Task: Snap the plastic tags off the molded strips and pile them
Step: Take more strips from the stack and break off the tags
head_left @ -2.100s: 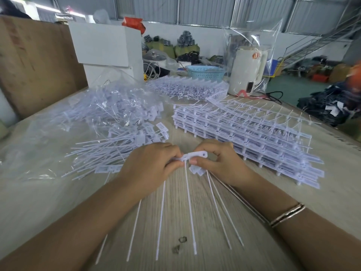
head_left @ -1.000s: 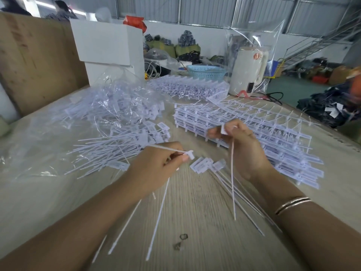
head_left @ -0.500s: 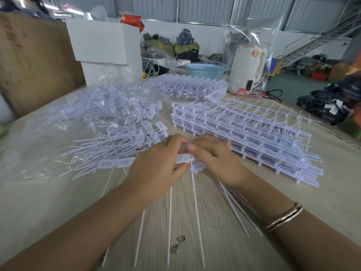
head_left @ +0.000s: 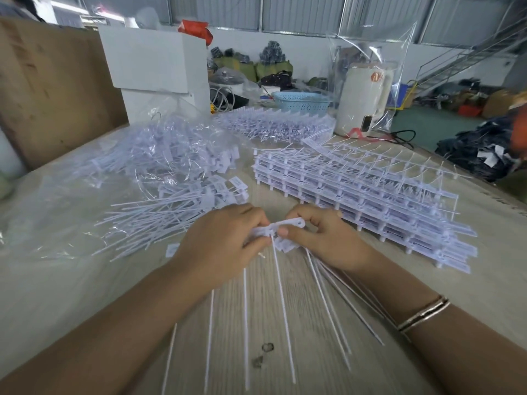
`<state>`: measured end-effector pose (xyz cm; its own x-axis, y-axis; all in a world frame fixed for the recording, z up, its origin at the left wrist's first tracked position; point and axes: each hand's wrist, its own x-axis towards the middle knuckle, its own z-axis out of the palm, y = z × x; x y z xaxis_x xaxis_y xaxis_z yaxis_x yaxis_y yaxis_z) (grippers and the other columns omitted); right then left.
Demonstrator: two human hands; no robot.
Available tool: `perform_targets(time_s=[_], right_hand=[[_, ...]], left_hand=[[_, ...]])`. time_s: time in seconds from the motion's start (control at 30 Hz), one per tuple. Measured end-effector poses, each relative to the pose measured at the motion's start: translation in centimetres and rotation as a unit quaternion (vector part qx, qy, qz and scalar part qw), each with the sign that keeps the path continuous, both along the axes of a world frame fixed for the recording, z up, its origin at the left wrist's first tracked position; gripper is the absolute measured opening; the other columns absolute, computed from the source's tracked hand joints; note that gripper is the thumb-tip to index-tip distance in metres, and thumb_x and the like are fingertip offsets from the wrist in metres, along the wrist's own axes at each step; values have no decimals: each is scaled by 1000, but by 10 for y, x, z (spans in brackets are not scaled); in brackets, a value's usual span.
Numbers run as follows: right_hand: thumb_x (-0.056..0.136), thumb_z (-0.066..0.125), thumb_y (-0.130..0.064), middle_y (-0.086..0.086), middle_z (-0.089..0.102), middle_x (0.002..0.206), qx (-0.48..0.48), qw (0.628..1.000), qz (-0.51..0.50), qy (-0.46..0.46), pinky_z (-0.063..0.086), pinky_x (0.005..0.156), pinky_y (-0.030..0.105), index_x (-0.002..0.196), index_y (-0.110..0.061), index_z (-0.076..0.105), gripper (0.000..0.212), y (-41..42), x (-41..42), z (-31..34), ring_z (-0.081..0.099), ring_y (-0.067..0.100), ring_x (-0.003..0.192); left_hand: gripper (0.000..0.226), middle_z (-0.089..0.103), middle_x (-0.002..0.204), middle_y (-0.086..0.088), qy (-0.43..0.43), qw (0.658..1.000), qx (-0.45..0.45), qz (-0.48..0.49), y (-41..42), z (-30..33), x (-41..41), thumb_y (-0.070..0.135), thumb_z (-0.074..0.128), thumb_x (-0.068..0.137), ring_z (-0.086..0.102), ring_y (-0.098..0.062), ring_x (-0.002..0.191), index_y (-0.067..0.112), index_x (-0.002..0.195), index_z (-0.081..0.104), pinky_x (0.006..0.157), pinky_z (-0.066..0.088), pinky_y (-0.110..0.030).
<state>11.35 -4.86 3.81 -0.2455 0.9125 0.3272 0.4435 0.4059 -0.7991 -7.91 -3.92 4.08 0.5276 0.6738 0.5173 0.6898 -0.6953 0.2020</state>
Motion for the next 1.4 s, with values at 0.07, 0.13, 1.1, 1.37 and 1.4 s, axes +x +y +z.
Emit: perform_targets(time_s=[0.07, 0.13, 1.1, 1.37, 1.4], right_hand=[[83, 67, -15, 18, 63, 82, 23, 1000, -4, 4, 44, 73, 26, 82, -3, 69, 12, 1, -1, 1, 57, 15, 75], [83, 68, -15, 9, 63, 79, 60, 998, -14, -15, 43, 80, 37, 81, -19, 68, 5, 2, -1, 1, 58, 18, 78], [91, 57, -35, -4, 63, 91, 88, 983, -48, -155, 33, 94, 50, 84, -22, 72, 21, 3, -11, -5, 53, 18, 96], [92, 53, -3, 4, 52, 68, 4, 996, -83, 35, 35, 67, 26, 71, 7, 60, 24, 8, 4, 0, 47, 12, 67], [92, 53, -4, 5, 51, 68, 1, 996, -80, 31, 35, 66, 26, 72, 8, 60, 24, 8, 4, 0, 46, 11, 66]], left_hand=[[16, 64, 81, 9, -15, 1000, 1, 5, 1, -1, -1, 35, 60, 86, 56, -12, 74, 23, 94, 65, 60, 40, -28], [17, 64, 79, 9, -24, 1000, -2, 12, 1, -1, -1, 35, 60, 87, 54, -11, 70, 23, 96, 67, 59, 39, -27], [47, 64, 95, -5, -55, 998, 3, -11, -7, -1, 10, 30, 65, 81, 58, -24, 87, 16, 125, 52, 69, 50, -39], [31, 65, 96, 6, -57, 997, -40, -18, 3, -2, -6, 19, 61, 78, 58, -16, 91, 19, 109, 63, 76, 49, -33], [30, 65, 93, 6, -42, 999, -19, -17, 4, -2, -6, 18, 66, 77, 58, -18, 89, 17, 107, 64, 75, 48, -34]])
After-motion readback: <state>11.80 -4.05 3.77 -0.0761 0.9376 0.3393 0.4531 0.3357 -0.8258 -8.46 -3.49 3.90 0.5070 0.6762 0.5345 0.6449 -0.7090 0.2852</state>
